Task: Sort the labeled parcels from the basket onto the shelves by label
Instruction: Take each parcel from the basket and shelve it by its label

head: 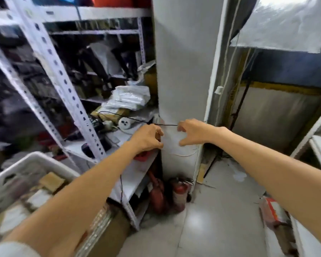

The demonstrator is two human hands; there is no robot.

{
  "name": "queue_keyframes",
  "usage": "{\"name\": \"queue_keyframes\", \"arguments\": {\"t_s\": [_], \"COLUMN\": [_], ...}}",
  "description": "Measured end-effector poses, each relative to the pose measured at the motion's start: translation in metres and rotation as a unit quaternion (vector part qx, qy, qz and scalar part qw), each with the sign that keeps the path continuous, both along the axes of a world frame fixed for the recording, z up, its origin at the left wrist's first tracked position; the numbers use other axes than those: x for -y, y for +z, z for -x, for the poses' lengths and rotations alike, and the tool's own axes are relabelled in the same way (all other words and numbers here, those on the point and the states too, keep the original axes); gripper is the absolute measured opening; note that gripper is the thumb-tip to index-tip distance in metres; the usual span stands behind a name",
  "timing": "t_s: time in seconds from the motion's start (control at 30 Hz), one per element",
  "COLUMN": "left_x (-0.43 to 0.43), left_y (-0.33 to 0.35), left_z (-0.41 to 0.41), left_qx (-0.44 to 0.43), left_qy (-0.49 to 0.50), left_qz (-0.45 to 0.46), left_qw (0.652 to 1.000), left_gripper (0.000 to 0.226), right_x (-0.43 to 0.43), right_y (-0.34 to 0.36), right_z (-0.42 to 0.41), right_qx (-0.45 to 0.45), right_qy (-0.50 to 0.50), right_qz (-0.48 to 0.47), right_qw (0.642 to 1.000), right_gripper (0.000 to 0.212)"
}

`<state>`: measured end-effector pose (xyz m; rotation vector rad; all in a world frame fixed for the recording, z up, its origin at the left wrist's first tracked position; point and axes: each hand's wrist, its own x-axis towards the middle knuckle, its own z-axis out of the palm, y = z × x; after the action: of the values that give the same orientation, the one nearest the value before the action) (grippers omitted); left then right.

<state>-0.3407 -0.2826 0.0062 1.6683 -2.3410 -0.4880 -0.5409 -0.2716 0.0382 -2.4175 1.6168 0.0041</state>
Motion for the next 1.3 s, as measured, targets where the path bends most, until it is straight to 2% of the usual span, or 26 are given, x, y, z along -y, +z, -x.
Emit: {"name": "queue_keyframes", "arguments": {"t_s": [0.07, 0.17, 0.37, 0.6, 0.7, 0.77, 1.0, 1.3], "left_x": [-0.03, -0.084, -0.182, -0.26, -0.277, -0.278, -0.226, -0.127], "left_y": [-0.003, -0.007, -0.015, -0.048, -0.059, -0.065, -0.085, -0.127], "left_z": [-0.053, -0.125, -0.217, -0.291, -0.316, -0.332, -0.387, -0.478], "left_qx": [0.003, 0.006, 0.045, 0.034, 0.035, 0.025, 0.016, 0.016], "left_qy": [0.052, 0.123, 0.239, 0.339, 0.359, 0.375, 0.394, 0.438], "left_qz": [-0.005, -0.045, -0.069, -0.091, -0.102, -0.113, -0.12, -0.18], "left_qw": [0.999, 0.991, 0.968, 0.936, 0.927, 0.92, 0.911, 0.88], "left_gripper": [0.03, 0.036, 0.042, 0.041, 0.04, 0.04, 0.045, 0.035], "right_x": [-0.007, -0.026, -0.082, -0.13, -0.137, -0.132, -0.067, 0.044], "right_y": [-0.001, -0.007, -0.019, -0.042, -0.05, -0.055, -0.085, -0.138], "right_z": [-0.054, -0.133, -0.255, -0.332, -0.355, -0.369, -0.433, -0.542], "right_qx": [-0.002, 0.008, 0.017, 0.0, -0.006, -0.019, -0.024, -0.074], "right_qy": [0.064, 0.136, 0.26, 0.325, 0.333, 0.337, 0.349, 0.378], "right_qz": [-0.002, -0.026, -0.079, -0.085, -0.088, -0.101, -0.111, -0.141], "right_qw": [0.998, 0.99, 0.962, 0.942, 0.939, 0.936, 0.93, 0.912], "right_gripper": [0.05, 0.044, 0.052, 0.05, 0.057, 0.061, 0.055, 0.053]}}
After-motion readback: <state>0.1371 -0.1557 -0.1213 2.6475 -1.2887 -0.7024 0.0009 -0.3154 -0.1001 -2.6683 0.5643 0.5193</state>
